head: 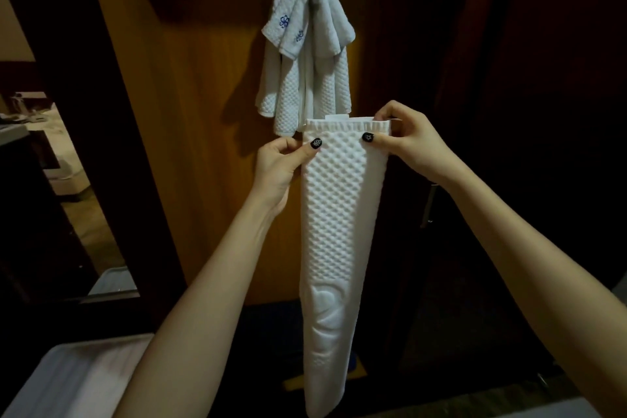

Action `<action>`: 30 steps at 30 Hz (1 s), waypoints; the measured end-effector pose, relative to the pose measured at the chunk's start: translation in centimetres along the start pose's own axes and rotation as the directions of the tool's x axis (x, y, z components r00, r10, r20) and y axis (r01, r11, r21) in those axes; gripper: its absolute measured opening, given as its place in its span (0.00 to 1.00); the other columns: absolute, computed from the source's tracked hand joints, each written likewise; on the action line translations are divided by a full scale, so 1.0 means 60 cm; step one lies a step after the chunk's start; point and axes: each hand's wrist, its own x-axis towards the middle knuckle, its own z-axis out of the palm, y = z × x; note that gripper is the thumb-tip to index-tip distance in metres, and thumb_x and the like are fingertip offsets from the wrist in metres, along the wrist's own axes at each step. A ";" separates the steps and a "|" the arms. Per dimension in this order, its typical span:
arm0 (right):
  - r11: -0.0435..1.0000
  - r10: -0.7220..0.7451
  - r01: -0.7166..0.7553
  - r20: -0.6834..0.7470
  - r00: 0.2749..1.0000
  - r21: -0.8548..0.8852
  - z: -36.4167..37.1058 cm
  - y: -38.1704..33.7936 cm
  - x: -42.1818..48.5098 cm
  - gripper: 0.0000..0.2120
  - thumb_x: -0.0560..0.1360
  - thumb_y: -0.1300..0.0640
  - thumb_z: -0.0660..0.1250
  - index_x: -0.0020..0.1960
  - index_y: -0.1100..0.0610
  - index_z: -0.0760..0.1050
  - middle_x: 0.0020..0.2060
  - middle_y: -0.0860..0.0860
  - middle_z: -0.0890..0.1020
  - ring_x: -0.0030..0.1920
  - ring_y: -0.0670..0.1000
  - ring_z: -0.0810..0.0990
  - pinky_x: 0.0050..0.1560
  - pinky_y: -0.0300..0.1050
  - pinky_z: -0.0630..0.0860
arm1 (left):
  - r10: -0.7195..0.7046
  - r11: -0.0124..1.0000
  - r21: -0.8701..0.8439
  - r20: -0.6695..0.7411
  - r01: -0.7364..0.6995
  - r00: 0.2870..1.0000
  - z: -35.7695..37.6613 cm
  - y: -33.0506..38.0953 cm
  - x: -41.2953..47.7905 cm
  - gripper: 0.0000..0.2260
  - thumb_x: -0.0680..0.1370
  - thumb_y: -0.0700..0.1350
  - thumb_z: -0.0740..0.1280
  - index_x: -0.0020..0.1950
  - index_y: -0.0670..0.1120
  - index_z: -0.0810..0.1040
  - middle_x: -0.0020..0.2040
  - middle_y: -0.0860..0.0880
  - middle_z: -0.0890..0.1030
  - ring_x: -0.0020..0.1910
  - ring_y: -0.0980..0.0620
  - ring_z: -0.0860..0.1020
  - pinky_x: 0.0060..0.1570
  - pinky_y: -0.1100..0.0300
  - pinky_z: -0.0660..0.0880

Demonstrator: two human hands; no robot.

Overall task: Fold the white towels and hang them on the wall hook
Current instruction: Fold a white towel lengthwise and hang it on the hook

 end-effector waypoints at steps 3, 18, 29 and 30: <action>1.000 -0.004 0.004 0.001 1.000 0.025 -0.014 -0.008 0.004 0.07 0.75 0.58 0.70 0.44 0.52 0.72 0.41 0.50 0.78 0.43 0.52 0.77 0.44 0.53 0.74 | 0.081 0.997 0.021 -0.004 -0.080 0.997 0.013 0.011 0.005 0.11 0.72 0.37 0.72 0.34 0.44 0.72 0.33 0.50 0.77 0.35 0.55 0.76 0.40 0.61 0.74; 0.896 0.088 -0.041 -0.085 0.992 0.442 0.119 0.051 -0.090 0.45 0.75 0.60 0.70 0.75 0.34 0.42 0.77 0.46 0.57 0.72 0.46 0.67 0.70 0.54 0.69 | 0.124 0.989 -0.042 -0.270 -0.140 0.955 0.064 0.084 0.041 0.10 0.75 0.37 0.70 0.43 0.44 0.68 0.42 0.42 0.76 0.45 0.45 0.75 0.53 0.45 0.75; 0.912 -0.052 0.176 -0.323 0.945 0.369 0.098 0.008 -0.019 0.18 0.76 0.70 0.65 0.61 0.54 0.77 0.54 0.39 0.82 0.61 0.42 0.78 0.63 0.39 0.73 | 0.208 0.942 0.287 -0.094 -0.174 0.974 0.050 0.079 0.046 0.08 0.79 0.41 0.65 0.54 0.41 0.68 0.43 0.48 0.79 0.38 0.60 0.78 0.41 0.65 0.75; 0.905 -0.041 0.172 -0.321 0.946 0.390 0.092 0.010 -0.015 0.19 0.76 0.70 0.65 0.62 0.53 0.77 0.55 0.39 0.82 0.63 0.43 0.77 0.65 0.40 0.72 | 0.209 0.939 0.294 -0.082 -0.177 0.974 0.043 0.057 0.033 0.08 0.78 0.39 0.67 0.53 0.41 0.68 0.42 0.50 0.78 0.37 0.61 0.77 0.40 0.67 0.74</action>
